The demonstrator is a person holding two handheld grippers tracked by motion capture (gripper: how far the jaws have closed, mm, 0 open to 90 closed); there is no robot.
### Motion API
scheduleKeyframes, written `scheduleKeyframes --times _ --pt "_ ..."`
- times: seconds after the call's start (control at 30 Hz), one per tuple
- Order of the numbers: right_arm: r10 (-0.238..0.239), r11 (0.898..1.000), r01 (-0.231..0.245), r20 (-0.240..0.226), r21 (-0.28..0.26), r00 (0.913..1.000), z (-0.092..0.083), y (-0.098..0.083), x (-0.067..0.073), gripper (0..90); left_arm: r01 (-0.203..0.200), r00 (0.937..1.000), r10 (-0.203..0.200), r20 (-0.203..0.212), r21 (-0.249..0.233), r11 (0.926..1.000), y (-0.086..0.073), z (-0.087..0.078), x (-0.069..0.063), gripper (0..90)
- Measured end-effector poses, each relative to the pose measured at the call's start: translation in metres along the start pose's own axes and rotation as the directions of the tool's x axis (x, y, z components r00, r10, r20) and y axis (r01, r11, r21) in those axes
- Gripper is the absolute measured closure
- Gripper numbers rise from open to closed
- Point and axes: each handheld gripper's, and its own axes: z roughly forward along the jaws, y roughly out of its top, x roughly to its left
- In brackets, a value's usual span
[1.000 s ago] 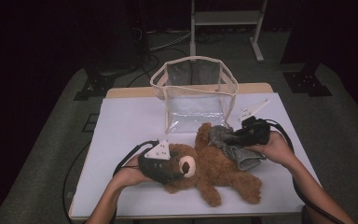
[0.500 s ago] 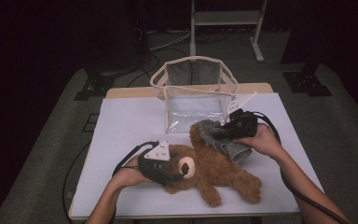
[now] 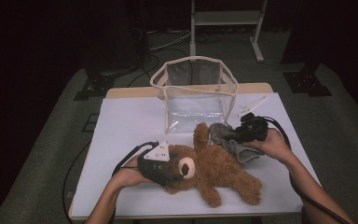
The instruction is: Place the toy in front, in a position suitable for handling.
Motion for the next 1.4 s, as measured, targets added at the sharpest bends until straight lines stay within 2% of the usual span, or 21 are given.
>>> scheduleKeyframes --times 0.07,0.13,0.2,0.27,0.37,0.43,0.53,0.63,0.73,0.8,0.87,0.93,1.0,1.07,1.1,1.17,1.27,1.33,1.4 --pt "0.037 0.999 -0.037 0.009 -0.015 0.9993 -0.012 -0.016 -0.003 74.1 -0.003 1.0000 0.003 -0.003 0.004 1.0000 0.001 0.000 0.000 30.0" --pt "0.055 0.998 -0.054 0.016 -0.033 0.9984 -0.021 -0.026 -0.003 74.1 -0.003 1.0000 0.003 -0.004 0.005 1.0000 0.001 0.001 0.000 30.3" --pt "0.046 0.998 -0.045 0.021 -0.045 0.9987 -0.029 -0.029 0.001 74.1 -0.003 0.9999 0.003 -0.010 0.003 1.0000 0.002 0.001 0.000 30.5" --pt "0.018 0.998 -0.017 0.023 -0.063 0.9996 -0.037 -0.024 0.011 74.1 0.004 0.9999 -0.004 -0.016 0.002 1.0000 0.003 0.002 0.001 30.7" --pt "-0.043 0.995 0.043 0.011 -0.086 0.9990 -0.042 -0.010 0.030 74.1 0.013 0.9996 -0.013 -0.025 0.000 0.9999 0.005 0.004 0.003 30.7" --pt "-0.095 0.991 0.094 -0.006 -0.095 0.9955 -0.039 0.006 0.047 74.1 0.030 0.9992 -0.030 -0.026 -0.007 0.9995 0.007 0.005 0.004 30.7" --pt "-0.147 0.983 0.141 -0.041 -0.115 0.9883 -0.028 0.031 0.068 74.1 0.022 0.9993 -0.022 -0.029 -0.003 0.9998 0.009 0.006 0.004 30.8" --pt "-0.197 0.976 0.190 -0.061 -0.103 0.9784 -0.008 0.056 0.081 74.2 0.011 0.9995 -0.011 -0.030 0.000 0.9999 0.008 0.006 0.003 30.9" --pt "-0.207 0.978 0.204 -0.069 -0.042 0.9760 0.019 0.071 0.081 74.2 0.001 0.9995 -0.001 -0.032 0.002 1.0000 0.008 0.005 0.001 31.1" --pt "-0.202 0.979 0.203 -0.065 0.009 0.9772 0.039 0.075 0.076 74.2 0.004 0.9996 -0.004 -0.028 -0.001 1.0000 0.007 0.005 0.000 31.1" --pt "-0.184 0.981 0.186 -0.051 0.057 0.9817 0.055 0.073 0.066 74.3 -0.008 0.9995 0.008 -0.029 0.006 1.0000 0.006 0.004 -0.001 31.2" --pt "-0.172 0.980 0.173 -0.015 0.095 0.9849 0.061 0.067 0.057 74.4 -0.004 0.9996 0.005 -0.029 0.003 1.0000 0.005 0.004 -0.001 31.3" --pt "-0.137 0.985 0.137 -0.004 0.104 0.9905 0.060 0.059 0.045 74.5 0.000 0.9996 0.000 -0.029 0.001 1.0000 0.005 0.005 -0.001 31.5" --pt "-0.093 0.992 0.094 -0.009 0.080 0.9956 0.054 0.051 0.034 74.6 -0.008 0.9995 0.009 -0.030 0.006 0.9999 0.007 0.005 -0.001 31.5" --pt "-0.084 0.994 0.083 0.010 0.076 0.9964 0.048 0.047 0.030 74.6 -0.011 0.9995 0.011 -0.030 0.008 0.9999 0.007 0.005 -0.001 31.5" --pt "-0.062 0.996 0.061 0.017 0.060 0.9979 0.041 0.042 0.028 74.5 -0.006 0.9996 0.006 -0.029 0.005 1.0000 0.007 0.006 -0.001 31.5" --pt "-0.063 0.998 0.062 0.011 0.023 0.9980 0.026 0.040 0.035 74.5 -0.003 0.9994 0.004 -0.035 0.004 1.0000 0.008 0.007 0.001 31.4" --pt "-0.088 0.996 0.088 -0.004 -0.014 0.9961 0.016 0.042 0.047 74.5 0.006 0.9992 -0.006 -0.040 -0.002 1.0000 0.009 0.008 0.004 31.4" --pt "-0.123 0.992 0.121 -0.029 -0.047 0.9920 0.009 0.044 0.066 74.5 0.018 0.9989 -0.019 -0.044 -0.012 0.9998 0.011 0.009 0.006 31.4"
